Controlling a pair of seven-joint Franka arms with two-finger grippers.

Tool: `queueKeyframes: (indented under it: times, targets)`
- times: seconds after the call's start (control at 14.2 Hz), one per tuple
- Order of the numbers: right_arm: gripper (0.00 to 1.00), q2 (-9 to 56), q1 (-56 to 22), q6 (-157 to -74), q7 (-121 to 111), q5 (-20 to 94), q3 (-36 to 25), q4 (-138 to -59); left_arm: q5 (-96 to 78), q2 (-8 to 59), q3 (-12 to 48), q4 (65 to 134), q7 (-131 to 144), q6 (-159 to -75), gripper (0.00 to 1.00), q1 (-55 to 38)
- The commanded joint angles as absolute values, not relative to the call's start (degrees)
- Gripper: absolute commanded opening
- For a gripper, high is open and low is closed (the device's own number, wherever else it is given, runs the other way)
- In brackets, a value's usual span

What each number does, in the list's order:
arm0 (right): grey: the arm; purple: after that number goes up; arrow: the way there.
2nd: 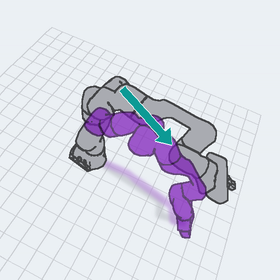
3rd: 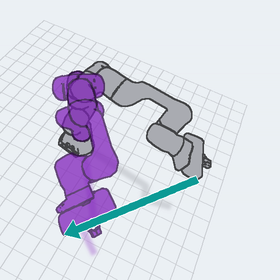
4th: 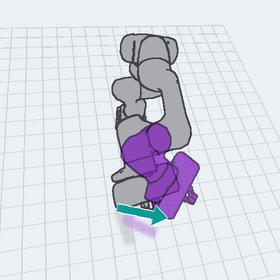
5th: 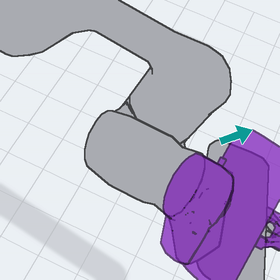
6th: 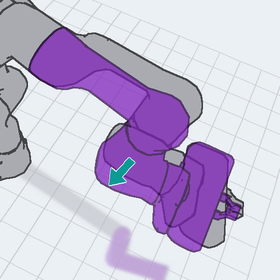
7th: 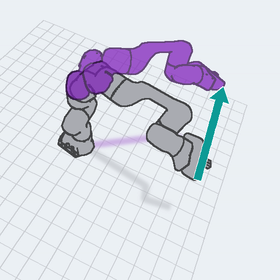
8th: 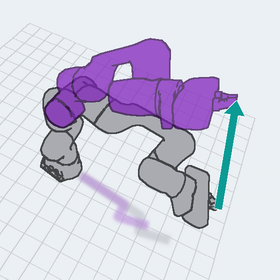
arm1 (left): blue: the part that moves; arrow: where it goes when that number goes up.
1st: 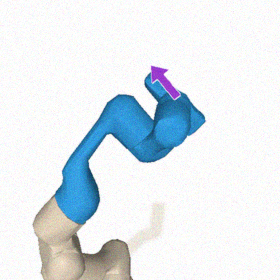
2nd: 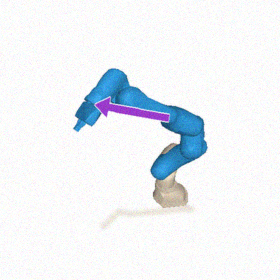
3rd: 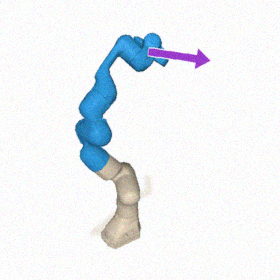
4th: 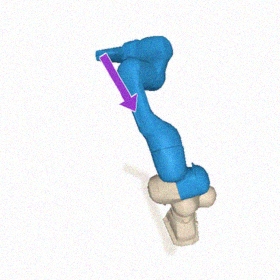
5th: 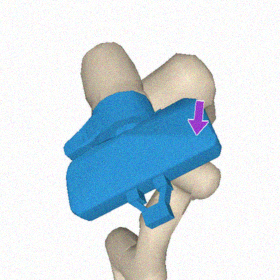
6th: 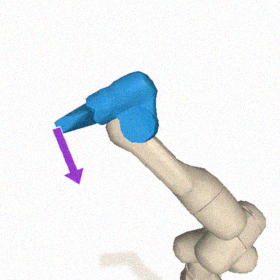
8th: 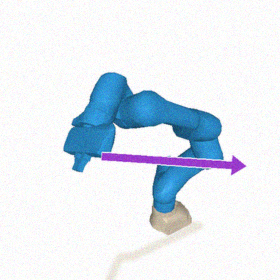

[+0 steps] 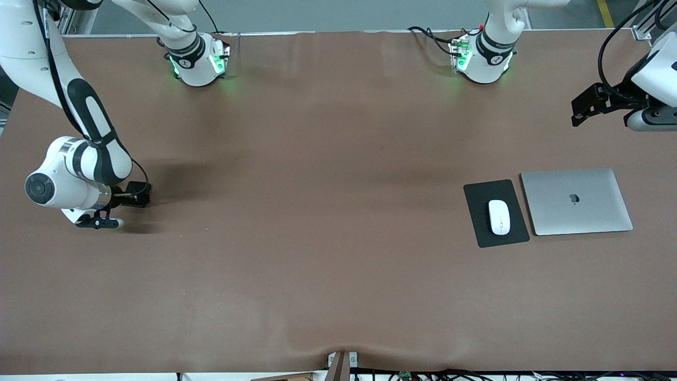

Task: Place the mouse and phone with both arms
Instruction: 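Place the black phone beside the green plush toy with the right gripper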

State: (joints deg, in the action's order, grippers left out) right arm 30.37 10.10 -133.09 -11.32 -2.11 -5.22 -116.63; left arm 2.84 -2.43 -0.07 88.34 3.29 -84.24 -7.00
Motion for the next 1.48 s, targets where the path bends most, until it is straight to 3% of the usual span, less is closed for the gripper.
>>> queueKeyframes:
  times: [0.0, 0.63, 0.99, 1.41]
  targets:
    - [1.0, 28.66, 11.16, -129.74, -11.78, -3.16, -3.96, -115.5, 1.85, -3.78, 2.37, 89.38, 2.37, -83.94, 1.0, -4.66]
    - [1.0, 14.26, 3.43, -104.45, -8.8, -0.7, -2.46, -93.45, 2.64, -2.64, 2.72, 88.69, 2.72, -84.64, 1.0, -5.01]
    - [1.0, 2.66, -0.97, -90.21, 1.92, 1.23, -2.46, -91.49, 2.37, -2.28, 2.2, 88.59, 2.38, -84.46, 1.0, -4.4]
    - [1.0, 1.06, 0.17, -81.48, 2.02, 1.32, -2.9, -84.29, 2.46, -2.81, 2.2, 88.59, 2.29, -83.33, 1.0, -3.96]
